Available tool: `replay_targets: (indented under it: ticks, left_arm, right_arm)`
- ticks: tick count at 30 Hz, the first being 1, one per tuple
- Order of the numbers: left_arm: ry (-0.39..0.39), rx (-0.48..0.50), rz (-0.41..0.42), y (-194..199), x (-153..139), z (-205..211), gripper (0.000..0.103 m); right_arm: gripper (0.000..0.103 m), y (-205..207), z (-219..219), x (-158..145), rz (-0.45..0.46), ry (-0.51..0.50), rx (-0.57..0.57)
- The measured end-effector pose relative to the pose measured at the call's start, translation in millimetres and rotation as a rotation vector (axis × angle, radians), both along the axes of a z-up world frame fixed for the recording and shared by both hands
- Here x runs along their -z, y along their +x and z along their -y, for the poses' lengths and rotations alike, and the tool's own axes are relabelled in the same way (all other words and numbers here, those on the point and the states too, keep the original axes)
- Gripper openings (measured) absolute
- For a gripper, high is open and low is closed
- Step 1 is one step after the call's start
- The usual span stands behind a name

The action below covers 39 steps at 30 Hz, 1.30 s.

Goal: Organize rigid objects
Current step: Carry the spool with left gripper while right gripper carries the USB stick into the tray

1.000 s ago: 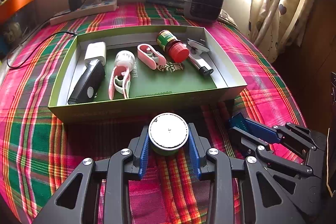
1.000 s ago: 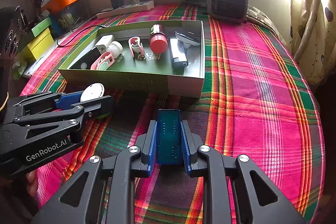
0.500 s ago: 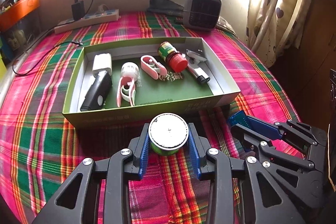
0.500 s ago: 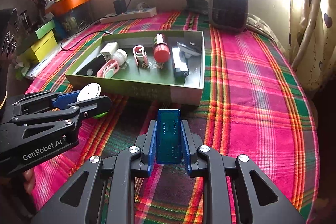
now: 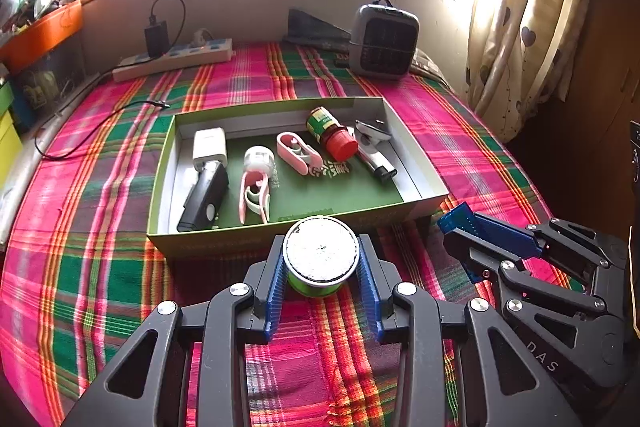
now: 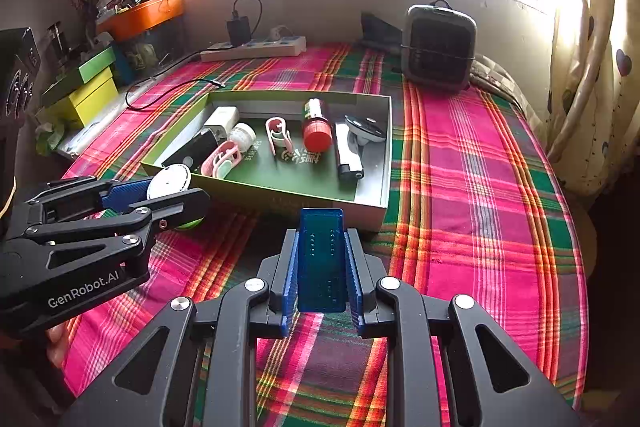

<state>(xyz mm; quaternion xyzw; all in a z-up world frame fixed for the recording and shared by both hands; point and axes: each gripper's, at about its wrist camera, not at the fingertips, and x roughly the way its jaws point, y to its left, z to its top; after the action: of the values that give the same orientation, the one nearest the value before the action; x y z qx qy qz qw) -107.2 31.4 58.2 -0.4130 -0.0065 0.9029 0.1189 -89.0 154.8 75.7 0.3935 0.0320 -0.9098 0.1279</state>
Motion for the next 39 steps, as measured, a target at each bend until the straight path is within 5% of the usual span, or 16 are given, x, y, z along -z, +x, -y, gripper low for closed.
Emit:
replay_targets:
  ticks: [20,39]
  left_arm:
    - [0.021,-0.011,-0.028,-30,-15,17,0.033]
    - [0.027,-0.020,0.022,-74,5,24,0.033]
  right_arm:
    - [0.023,-34,14,-29,-0.050,0.007,-0.034]
    - [0.023,-87,17,-8,0.026,-0.031,-0.039]
